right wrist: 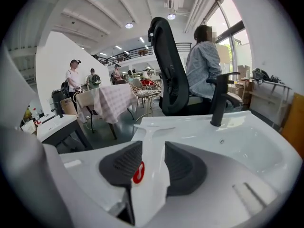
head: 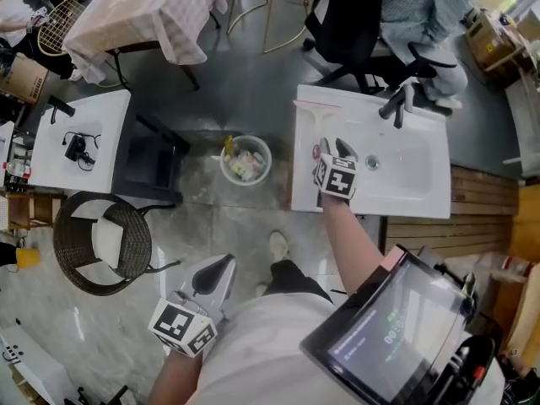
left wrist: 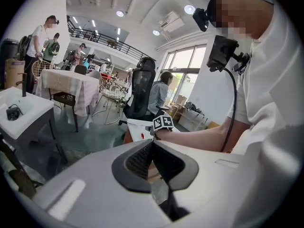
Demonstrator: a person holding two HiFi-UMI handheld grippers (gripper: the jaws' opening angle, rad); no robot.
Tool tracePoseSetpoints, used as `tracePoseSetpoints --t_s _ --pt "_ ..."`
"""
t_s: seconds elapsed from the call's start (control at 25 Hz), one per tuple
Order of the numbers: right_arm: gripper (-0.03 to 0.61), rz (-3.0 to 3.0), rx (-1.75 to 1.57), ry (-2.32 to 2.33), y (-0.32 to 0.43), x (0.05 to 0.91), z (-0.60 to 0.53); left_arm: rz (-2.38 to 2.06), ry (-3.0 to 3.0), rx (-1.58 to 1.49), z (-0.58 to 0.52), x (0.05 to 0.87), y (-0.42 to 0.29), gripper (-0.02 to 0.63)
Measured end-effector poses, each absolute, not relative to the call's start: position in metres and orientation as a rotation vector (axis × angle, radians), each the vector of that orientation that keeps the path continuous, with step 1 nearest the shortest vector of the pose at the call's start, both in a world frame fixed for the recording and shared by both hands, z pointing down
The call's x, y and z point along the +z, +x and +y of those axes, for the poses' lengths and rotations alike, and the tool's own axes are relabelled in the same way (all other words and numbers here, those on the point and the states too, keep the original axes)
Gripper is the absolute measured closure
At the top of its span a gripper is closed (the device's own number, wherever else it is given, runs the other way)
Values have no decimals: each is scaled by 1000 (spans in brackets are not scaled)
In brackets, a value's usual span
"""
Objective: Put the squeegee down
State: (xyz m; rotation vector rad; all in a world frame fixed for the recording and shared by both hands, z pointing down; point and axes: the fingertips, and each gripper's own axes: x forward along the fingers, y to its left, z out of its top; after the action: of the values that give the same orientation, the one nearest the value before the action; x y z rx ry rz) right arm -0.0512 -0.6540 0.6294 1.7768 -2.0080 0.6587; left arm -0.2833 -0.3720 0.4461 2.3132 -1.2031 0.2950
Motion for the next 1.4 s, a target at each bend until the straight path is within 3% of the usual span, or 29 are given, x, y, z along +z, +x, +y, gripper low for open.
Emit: tracePoseSetpoints --t_s 0.24,0.4,1.4 --pt "472 -2004 626 1762 -46 601 -594 -1177 2364 263 -330 432 -293 606" --pt "572 -2020 596 1732 -48 585 -546 -1154 2393 245 -296 426 -292 606" --pt "577 -2312 374 1304 -117 501 -237 -1156 2417 147 -105 438 -311 606"
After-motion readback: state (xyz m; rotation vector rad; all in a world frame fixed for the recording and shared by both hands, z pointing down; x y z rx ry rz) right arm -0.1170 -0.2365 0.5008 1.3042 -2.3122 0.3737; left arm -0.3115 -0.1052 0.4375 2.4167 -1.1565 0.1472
